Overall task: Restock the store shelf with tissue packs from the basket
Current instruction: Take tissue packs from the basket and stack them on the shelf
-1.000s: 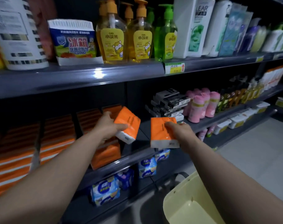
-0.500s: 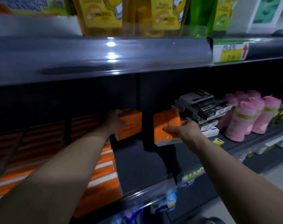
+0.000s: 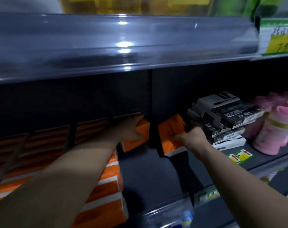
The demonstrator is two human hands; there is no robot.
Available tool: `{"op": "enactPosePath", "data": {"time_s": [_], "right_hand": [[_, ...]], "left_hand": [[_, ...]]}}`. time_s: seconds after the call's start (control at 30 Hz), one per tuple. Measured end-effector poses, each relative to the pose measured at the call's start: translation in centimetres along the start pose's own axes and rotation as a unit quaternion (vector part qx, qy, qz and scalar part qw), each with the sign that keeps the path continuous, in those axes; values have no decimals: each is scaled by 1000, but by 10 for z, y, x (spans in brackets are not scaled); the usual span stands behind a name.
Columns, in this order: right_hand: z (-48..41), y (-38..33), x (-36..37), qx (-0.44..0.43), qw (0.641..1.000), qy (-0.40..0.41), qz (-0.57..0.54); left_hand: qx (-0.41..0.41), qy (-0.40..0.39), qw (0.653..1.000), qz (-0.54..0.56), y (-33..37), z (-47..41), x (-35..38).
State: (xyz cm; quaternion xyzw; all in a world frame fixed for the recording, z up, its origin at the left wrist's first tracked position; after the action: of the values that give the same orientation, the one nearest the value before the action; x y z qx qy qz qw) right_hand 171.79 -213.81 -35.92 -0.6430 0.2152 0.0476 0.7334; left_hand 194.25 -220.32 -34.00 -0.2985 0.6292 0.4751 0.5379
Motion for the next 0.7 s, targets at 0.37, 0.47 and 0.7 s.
{"op": "enactPosePath", "data": {"time_s": [0.37,0.47,0.7], "right_hand": [[0,12,-2,-1,999,5,-34],[-2,10,0,1,1000,4,-26],[-6,3,5,-13,1000,-2,-5]], "left_hand": [[-22,156,971,181,13,6,-26],[-68,109,982,141,-8,13,-29],[-51,14,998,-34,-13,18,-28]]}}
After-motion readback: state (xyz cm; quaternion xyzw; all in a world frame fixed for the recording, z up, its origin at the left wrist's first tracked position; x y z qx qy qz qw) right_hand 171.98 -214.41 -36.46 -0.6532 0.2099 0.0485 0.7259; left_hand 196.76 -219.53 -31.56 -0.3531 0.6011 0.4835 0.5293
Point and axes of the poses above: each hand's wrist, its own z-axis away from the middle knuckle, its own x-axis out of the palm, y = z × x, the point moved 2 cm from there along -z, towards the middle knuckle, and after that the axes turned 3 degrees about -y, right-handed, at the moved point
